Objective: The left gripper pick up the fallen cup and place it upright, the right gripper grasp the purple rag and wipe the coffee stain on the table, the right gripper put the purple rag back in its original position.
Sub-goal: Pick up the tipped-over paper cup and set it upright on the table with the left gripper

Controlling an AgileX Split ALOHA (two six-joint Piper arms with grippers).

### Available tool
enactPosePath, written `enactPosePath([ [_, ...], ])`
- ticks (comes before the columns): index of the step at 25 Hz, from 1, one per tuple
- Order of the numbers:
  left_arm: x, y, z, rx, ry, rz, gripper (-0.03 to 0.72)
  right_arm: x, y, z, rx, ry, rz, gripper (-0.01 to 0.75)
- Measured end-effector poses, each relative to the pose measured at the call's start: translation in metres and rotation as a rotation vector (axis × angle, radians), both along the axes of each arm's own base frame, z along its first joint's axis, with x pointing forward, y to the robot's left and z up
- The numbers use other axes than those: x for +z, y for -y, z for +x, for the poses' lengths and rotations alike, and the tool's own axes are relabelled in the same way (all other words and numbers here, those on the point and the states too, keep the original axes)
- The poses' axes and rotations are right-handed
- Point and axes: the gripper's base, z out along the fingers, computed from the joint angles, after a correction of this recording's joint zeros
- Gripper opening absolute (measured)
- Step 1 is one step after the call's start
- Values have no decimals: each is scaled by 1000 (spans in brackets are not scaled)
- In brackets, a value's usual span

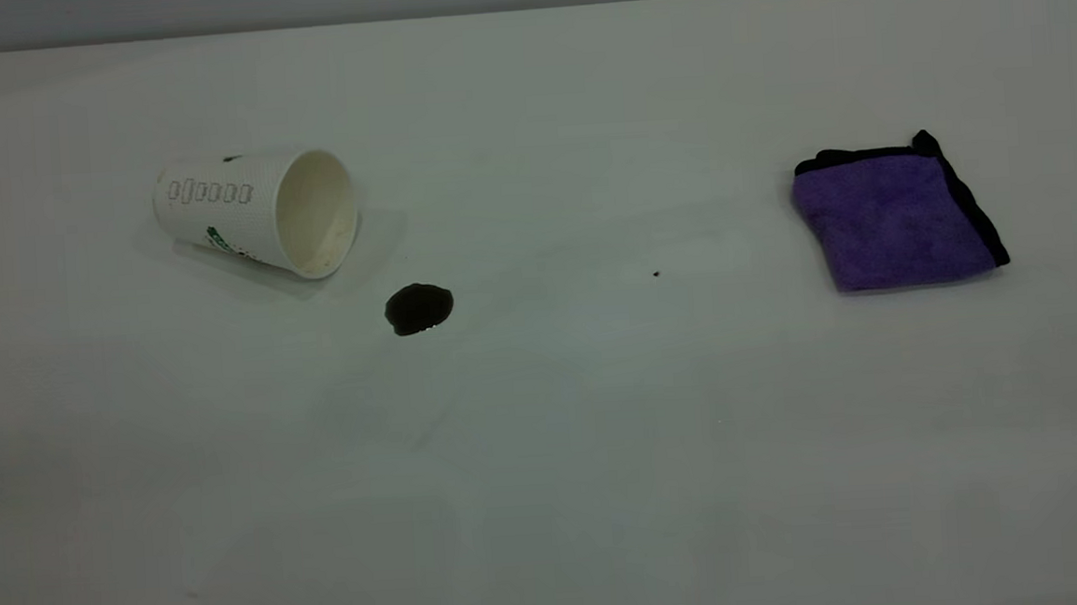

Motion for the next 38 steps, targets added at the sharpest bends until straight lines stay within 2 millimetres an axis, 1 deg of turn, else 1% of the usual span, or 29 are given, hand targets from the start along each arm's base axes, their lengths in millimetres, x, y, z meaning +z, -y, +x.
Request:
enactPosePath([
  [35, 0, 0, 0, 9, 1, -12, 501, 0, 0, 0, 0, 0, 0, 429],
  [38, 4, 0, 1, 15, 21, -17, 501, 0, 0, 0, 0, 0, 0, 429],
])
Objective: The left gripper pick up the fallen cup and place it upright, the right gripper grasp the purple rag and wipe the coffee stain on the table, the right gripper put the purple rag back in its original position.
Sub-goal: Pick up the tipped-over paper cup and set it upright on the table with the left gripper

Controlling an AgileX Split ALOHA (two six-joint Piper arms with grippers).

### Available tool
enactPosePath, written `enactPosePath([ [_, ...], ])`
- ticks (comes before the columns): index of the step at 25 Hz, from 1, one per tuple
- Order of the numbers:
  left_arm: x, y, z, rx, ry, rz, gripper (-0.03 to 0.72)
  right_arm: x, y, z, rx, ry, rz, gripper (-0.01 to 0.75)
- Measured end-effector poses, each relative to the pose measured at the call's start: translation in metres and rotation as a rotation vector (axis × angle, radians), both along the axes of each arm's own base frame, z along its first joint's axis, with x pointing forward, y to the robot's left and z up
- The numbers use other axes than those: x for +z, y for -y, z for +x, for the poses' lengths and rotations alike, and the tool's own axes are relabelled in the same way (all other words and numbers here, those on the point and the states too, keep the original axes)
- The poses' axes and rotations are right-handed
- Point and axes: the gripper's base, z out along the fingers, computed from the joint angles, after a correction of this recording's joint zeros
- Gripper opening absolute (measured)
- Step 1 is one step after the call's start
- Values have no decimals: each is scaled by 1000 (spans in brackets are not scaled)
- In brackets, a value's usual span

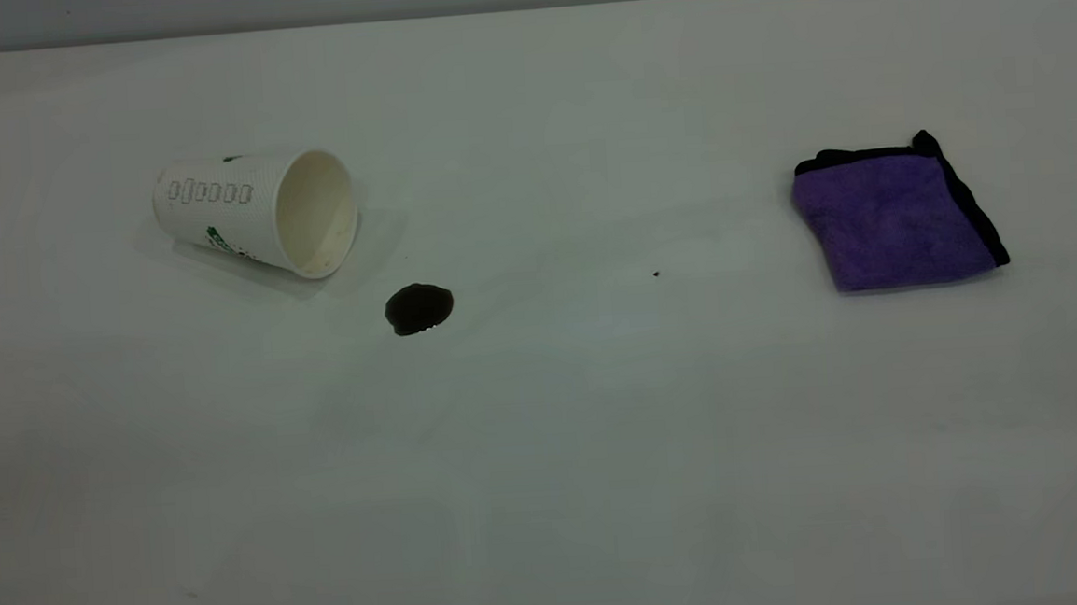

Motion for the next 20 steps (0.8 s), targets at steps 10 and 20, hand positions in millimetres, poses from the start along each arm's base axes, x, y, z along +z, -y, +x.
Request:
enactPosePath([
  [10, 14, -10, 86, -1, -109, -3, 587, 0, 0, 0, 0, 0, 0, 429],
  [20, 5, -17, 182, -10, -257, -78, 587, 0, 0, 0, 0, 0, 0, 429],
])
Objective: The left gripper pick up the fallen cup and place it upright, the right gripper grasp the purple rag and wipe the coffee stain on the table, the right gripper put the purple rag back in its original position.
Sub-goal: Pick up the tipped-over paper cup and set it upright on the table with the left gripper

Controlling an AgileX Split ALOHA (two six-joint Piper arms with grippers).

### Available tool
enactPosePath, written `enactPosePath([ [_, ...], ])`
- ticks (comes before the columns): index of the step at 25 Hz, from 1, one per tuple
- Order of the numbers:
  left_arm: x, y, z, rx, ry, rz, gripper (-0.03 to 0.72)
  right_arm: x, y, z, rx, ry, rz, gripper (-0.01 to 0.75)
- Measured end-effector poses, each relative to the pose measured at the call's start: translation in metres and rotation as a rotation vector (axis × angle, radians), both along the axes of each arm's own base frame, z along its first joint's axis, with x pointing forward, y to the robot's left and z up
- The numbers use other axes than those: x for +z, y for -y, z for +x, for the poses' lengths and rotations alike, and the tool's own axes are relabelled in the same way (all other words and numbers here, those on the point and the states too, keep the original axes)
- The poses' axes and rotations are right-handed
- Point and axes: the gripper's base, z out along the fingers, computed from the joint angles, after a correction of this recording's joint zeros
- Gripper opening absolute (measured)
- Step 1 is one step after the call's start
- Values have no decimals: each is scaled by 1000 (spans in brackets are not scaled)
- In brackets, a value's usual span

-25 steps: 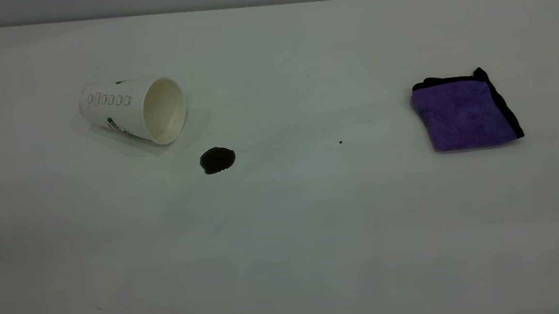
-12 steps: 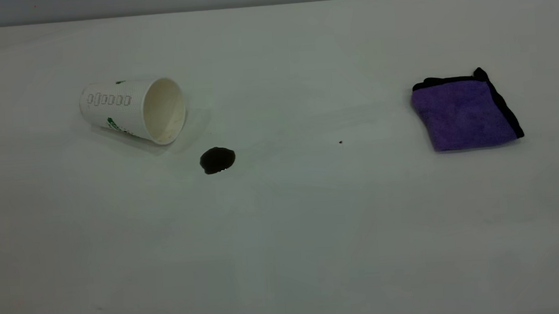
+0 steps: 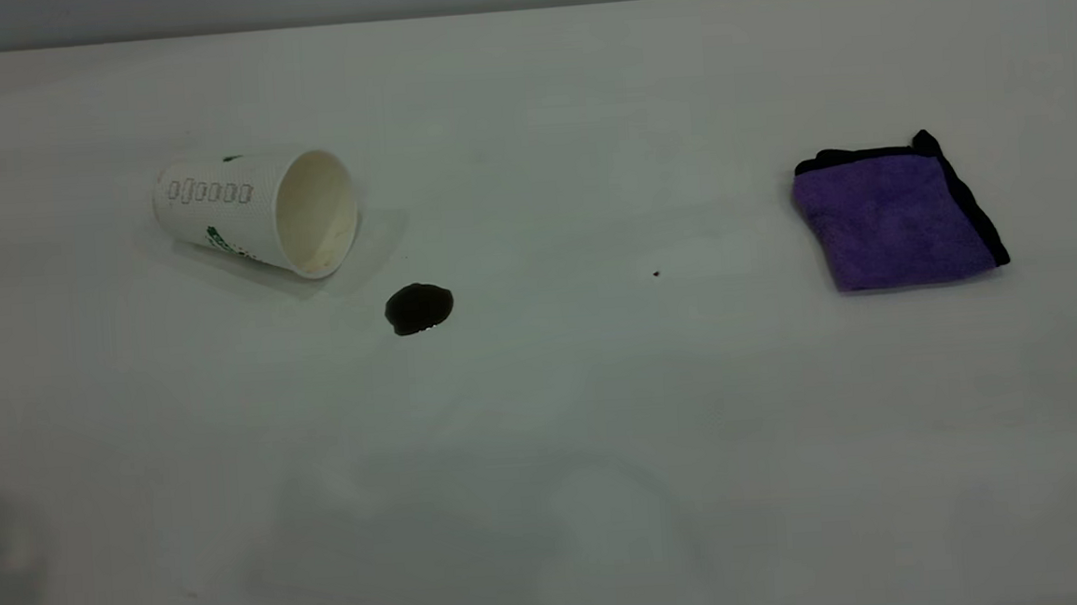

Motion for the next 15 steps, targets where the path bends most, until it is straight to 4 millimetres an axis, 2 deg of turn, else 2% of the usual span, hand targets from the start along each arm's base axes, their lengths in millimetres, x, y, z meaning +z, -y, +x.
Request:
enactPosePath([
  [2, -9, 2, 17, -21, -34, -10, 587, 0, 0, 0, 0, 0, 0, 429],
  [5, -22, 16, 43, -98, -91, -10, 587, 0, 0, 0, 0, 0, 0, 429],
  [15, -91, 101, 132, -361, -230, 23, 587, 0, 0, 0, 0, 2, 0, 429],
])
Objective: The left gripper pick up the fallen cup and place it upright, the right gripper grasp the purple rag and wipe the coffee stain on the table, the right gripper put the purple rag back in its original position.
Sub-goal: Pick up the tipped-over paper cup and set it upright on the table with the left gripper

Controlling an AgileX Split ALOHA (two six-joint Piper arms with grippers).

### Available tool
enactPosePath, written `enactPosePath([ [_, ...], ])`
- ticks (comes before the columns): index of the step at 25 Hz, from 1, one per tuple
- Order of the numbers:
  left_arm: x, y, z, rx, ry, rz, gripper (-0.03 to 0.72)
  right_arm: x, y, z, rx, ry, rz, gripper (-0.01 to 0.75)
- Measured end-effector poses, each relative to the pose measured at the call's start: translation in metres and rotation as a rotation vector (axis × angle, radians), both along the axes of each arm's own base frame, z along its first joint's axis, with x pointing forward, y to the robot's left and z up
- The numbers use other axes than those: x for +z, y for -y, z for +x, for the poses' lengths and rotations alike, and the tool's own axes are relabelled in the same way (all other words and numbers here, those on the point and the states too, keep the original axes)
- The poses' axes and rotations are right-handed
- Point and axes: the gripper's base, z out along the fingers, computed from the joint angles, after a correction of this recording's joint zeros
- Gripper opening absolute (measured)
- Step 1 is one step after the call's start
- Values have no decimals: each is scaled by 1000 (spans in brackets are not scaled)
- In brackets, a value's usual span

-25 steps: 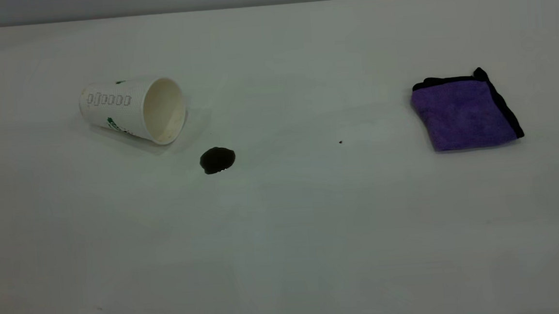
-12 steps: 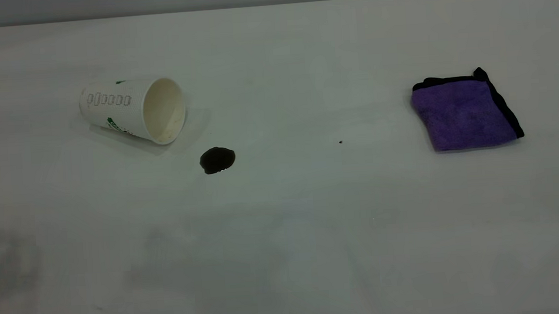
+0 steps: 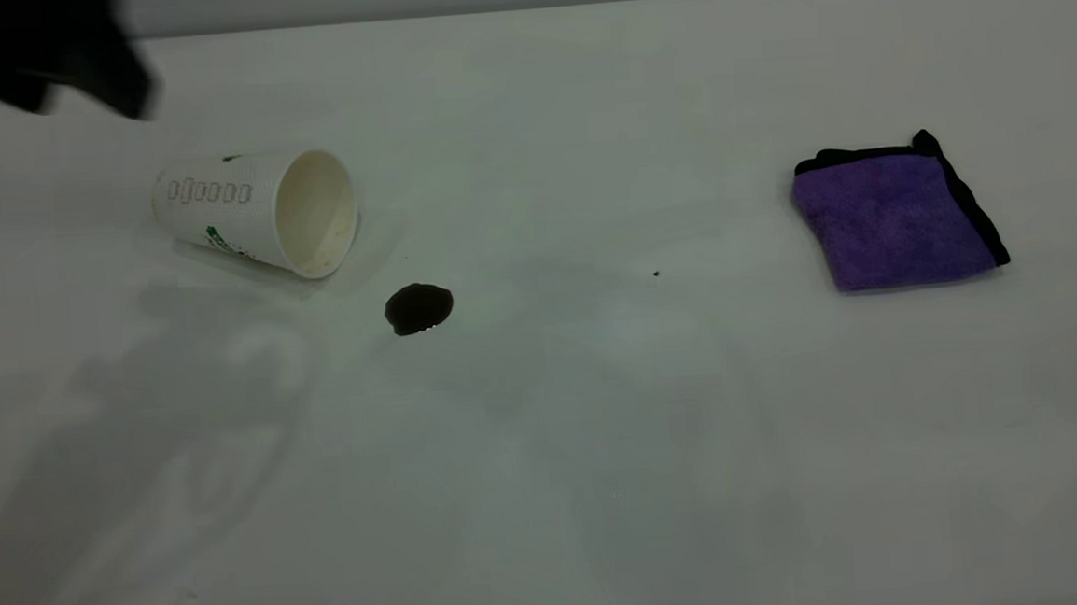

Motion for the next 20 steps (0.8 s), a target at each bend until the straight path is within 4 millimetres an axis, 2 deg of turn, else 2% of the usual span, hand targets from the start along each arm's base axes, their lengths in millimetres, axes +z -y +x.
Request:
enactPosePath([
  [7, -41, 54, 52, -65, -20, -6, 586, 0, 0, 0, 0, 0, 0, 429],
  [12, -63, 78, 82, -108, -102, 97, 559, 0, 0, 0, 0, 0, 0, 429],
  [16, -64, 85, 96, -83, -111, 286, 553, 0, 0, 0, 0, 0, 0, 429],
  [20, -62, 96, 97, -16, -28, 447, 551, 0, 0, 0, 0, 0, 0, 429],
])
